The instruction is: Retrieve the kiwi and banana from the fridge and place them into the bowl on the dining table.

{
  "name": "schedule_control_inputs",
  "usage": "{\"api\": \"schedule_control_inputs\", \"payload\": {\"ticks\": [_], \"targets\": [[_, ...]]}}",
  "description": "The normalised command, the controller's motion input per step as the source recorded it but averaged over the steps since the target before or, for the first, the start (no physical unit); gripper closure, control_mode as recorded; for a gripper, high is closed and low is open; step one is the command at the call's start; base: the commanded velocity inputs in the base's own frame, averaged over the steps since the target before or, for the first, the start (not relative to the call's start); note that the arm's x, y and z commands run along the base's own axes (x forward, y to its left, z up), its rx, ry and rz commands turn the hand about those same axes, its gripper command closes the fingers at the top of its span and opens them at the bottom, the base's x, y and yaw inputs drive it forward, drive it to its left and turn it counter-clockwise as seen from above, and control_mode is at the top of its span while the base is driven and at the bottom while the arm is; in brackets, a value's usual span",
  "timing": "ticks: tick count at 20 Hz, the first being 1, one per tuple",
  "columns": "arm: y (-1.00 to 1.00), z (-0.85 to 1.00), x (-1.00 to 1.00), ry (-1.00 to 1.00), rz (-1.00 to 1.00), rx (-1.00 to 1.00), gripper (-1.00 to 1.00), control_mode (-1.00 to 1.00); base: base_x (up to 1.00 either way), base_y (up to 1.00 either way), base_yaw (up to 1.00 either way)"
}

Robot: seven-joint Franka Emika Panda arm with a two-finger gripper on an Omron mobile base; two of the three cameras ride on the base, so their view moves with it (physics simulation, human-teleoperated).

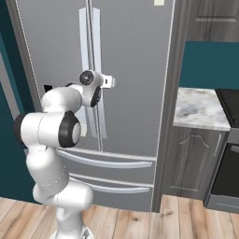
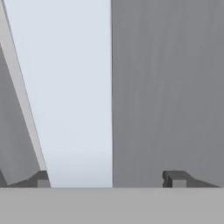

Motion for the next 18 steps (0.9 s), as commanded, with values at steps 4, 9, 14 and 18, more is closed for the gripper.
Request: {"api": "schedule_control_inputs", "payload": {"ticks": [4, 9, 14, 18], "targets": [[0.01, 0.0, 0.13, 0.06, 0.0, 0.0, 1.0, -1.0, 0.0, 0.0, 0.0], [-0.28, 0.0, -0.94, 0.08, 0.0, 0.0, 1.0, -1.0, 0.0, 0.0, 0.0], [-0.52, 0.0, -1.0, 0.06, 0.0, 0.0, 1.0, -1.0, 0.0, 0.0, 0.0], [-0.64, 0.0, -1.0, 0.05, 0.0, 0.0, 1.0, -1.0, 0.0, 0.0, 0.0]]}}
